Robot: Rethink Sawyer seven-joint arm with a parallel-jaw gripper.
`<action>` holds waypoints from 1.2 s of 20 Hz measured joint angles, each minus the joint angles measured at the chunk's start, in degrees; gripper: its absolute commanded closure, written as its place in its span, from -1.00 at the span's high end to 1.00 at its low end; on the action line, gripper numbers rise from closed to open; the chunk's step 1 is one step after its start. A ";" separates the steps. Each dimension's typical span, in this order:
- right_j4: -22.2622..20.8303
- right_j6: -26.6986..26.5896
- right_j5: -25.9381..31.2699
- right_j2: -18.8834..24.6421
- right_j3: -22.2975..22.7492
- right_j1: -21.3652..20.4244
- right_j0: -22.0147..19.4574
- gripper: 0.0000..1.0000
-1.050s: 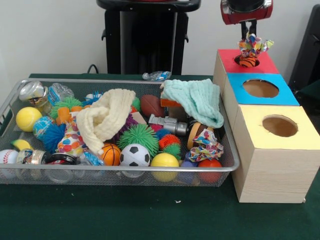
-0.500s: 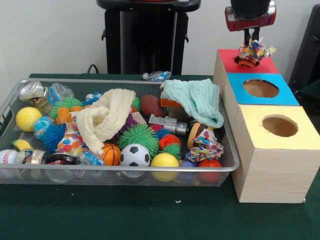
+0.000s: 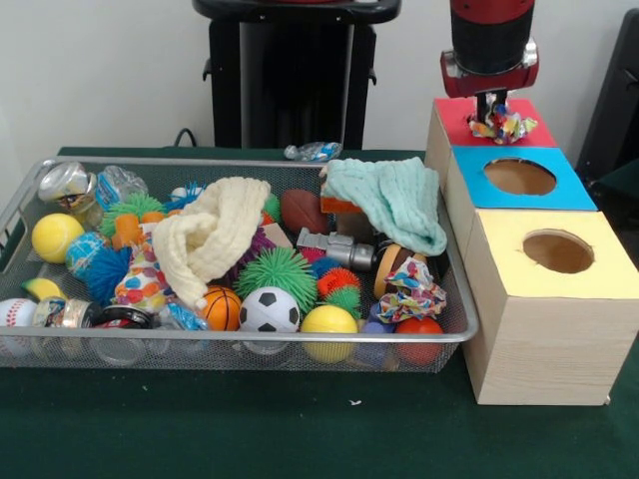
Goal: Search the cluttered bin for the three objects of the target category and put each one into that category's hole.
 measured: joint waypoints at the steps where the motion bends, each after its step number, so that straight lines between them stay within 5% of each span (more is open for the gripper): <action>1: -0.22 0.00 -0.12 -0.01 0.00 0.24 -0.01 -1.00; 20: -1.51 0.00 -2.04 0.07 -0.11 1.98 -0.01 -1.00; 24: -1.56 0.00 2.93 0.02 -0.31 -0.83 -0.06 -1.00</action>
